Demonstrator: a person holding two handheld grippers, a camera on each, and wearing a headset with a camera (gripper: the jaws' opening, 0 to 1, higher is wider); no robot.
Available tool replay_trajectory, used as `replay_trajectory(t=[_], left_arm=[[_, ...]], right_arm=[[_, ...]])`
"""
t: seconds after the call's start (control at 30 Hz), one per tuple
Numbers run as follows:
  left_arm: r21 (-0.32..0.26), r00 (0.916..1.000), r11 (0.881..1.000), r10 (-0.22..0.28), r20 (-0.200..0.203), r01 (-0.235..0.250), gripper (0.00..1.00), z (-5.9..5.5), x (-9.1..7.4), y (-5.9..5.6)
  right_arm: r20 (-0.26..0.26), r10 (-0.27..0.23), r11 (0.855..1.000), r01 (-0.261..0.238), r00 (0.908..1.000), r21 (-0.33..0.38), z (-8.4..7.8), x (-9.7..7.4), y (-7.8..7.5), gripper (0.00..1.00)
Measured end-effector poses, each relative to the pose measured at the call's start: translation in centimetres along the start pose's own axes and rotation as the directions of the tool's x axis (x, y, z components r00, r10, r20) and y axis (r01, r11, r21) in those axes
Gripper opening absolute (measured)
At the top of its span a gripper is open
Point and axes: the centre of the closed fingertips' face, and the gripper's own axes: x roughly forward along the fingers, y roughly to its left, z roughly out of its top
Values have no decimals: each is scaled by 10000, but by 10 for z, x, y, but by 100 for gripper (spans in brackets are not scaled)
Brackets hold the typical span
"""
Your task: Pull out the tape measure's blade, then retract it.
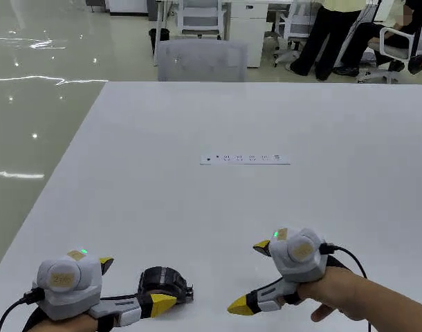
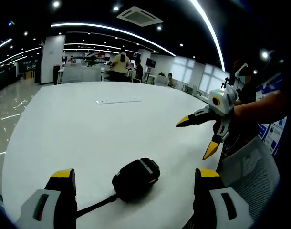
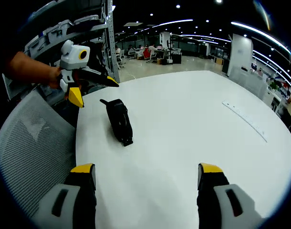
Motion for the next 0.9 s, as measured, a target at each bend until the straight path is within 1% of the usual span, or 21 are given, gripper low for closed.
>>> replay_trajectory(t=[0.03, 0.07, 0.1, 0.13, 0.17, 0.23, 0.27, 0.33, 0.37, 0.43, 0.47, 0.5, 0.53, 0.57, 0.6, 0.67, 0.7, 0.73, 0.77, 0.83, 0.9], left_arm=[[3, 10000, 10000, 37, 7, -37, 100, 0, -1, 1], [18, 10000, 10000, 59, 23, -59, 100, 0, -3, 2], [87, 10000, 9999, 52, 63, -53, 100, -1, -4, 1], [515, 9997, 9985, 191, -148, -183, 100, -7, -4, 4], [625, 9992, 9979, 215, -350, -193, 100, -11, -4, 5], [481, 9995, 9988, 107, -282, -94, 100, -13, -6, 4], [492, 9998, 9987, 98, -193, -89, 100, -13, -8, 4], [575, 10000, 9983, 69, 41, -71, 100, -9, -13, 3], [542, 9999, 9985, 9, 116, -16, 100, -7, -14, 2], [528, 9997, 9986, -65, 219, 53, 100, -5, -18, 2], [551, 9998, 9985, -45, 203, 34, 100, -5, -18, 3], [608, 10000, 9981, 26, 80, -31, 100, -6, -20, 5], [640, 10000, 9979, 53, 41, -55, 100, -5, -22, 3], [609, 9999, 9981, 121, -12, -120, 100, -5, -25, 4], [527, 9999, 9985, 157, -49, -154, 100, -7, -25, 10], [372, 9998, 9991, 190, -38, -188, 100, -8, -28, 14], [295, 9998, 9993, 218, 31, -218, 100, -7, -30, 14], [301, 9996, 9993, 214, 207, -221, 100, -3, -33, 10], [298, 9996, 9994, 187, 220, -193, 100, -4, -34, 9], [468, 9997, 9987, 193, 117, -198, 100, -8, -35, 5], [641, 9999, 9979, 124, -15, -123, 100, -13, -36, 2]], right_arm=[[120, -24, 10000, 22, 9999, 87, 0, -4, 1, 92], [149, -216, 9996, 213, 9997, 186, -4, -12, -1, 93], [180, -244, 9993, 239, 9995, 288, -7, -15, -1, 94], [221, -324, 9987, 315, 9992, 406, -11, -21, -1, 94], [225, -431, 9985, 423, 9988, 338, -14, -25, -2, 92], [216, -665, 9976, 661, 9976, 188, -22, -34, -4, 91], [223, -681, 9975, 677, 9974, 195, -24, -38, -4, 91], [390, -887, 9960, 883, 9953, 117, -27, -47, -6, 91], [437, -900, 9958, 893, 9950, 178, -27, -51, -6, 90], [600, -1101, 9938, 1089, 9921, 229, -28, -59, -10, 90], [614, -1114, 9937, 1103, 9919, 218, -30, -62, -10, 89], [597, -1195, 9925, 1177, 9910, 322, -32, -67, -12, 89], [592, -1296, 9912, 1276, 9898, 364, -34, -70, -14, 89], [620, -1368, 9899, 1342, 9887, 448, -36, -75, -16, 90], [571, -1448, 9878, 1410, 9878, 668, -38, -79, -17, 91], [497, -1630, 9804, 1561, 9854, 1200, -45, -87, -21, 94], [511, -1616, 9811, 1548, 9855, 1164, -46, -91, -22, 94], [618, -1662, 9803, 1581, 9842, 1186, -48, -96, -24, 94], [646, -1699, 9791, 1610, 9833, 1241, -51, -98, -25, 94], [492, -1866, 9740, 1782, 9812, 1401, -60, -104, -28, 95], [428, -2057, 9717, 1989, 9777, 1273, -67, -109, -30, 97]])
